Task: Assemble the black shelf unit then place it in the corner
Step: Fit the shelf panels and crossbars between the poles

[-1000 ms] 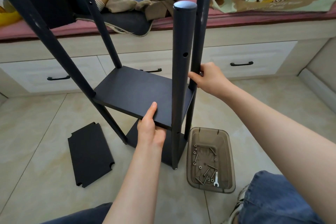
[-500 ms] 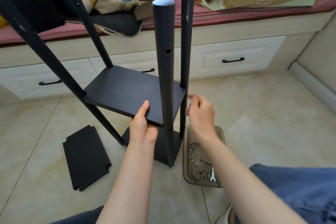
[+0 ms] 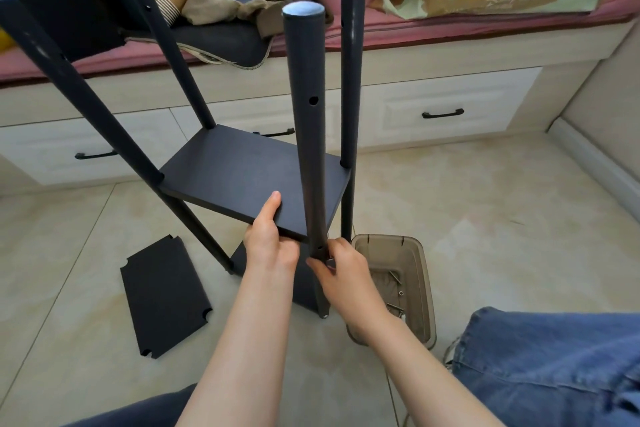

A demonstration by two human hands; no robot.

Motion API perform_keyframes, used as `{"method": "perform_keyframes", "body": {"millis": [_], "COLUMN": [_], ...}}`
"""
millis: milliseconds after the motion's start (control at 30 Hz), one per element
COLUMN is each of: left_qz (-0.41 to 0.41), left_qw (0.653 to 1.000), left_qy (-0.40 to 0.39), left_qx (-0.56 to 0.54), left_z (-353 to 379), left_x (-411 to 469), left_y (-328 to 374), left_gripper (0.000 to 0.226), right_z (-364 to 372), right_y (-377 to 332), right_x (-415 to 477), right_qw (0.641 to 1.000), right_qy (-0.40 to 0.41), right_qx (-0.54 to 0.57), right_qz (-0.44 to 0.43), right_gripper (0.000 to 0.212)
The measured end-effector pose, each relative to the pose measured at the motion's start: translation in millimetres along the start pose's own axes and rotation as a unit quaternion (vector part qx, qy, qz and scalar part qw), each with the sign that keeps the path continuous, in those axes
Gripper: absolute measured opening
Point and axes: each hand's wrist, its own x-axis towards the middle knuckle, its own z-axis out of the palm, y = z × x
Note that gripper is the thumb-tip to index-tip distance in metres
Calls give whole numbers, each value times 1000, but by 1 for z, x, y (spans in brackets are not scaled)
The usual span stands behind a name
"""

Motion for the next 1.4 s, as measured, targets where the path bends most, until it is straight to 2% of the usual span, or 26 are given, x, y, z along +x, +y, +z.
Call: {"method": "perform_keyframes", "body": {"millis": [300,600,733,933,1033,1267,1400], "left_qz": [-11,8,33,45,42,18,11], "left_qw": [1000,1000,991,944,931,944,944], "left_qy": [2,-23,-122,-224,-244,-248,-252], "left_qx": [-1,2,44,236,267,215,211], "left_z": [3,-3,-22,-51,-58,-60,-60], "left_x": [-1,0,-2,-3,-1,-9,-11], "left_y": [-1,-4,-7,-5,-6,-16,-18], "left_gripper": [46,47,48,61,58,51,50], "right_z": [-8,-18,-25,-36,-39,-35,-33], "right_y": [4,-3,-9,-19,-24,-33,-39], "right_x": [4,9,6,-15,-34,-55,-55], "right_qw": [999,996,991,991,997,994,992], "right_qy": [-5,-39,-68,-28,4,29,35], "right_qx": [-40,-79,-115,-133,-77,104,121], "right_qz": [-36,-11,0,-9,-22,19,20], "right_gripper": [17,20,24,32,29,31,33]}}
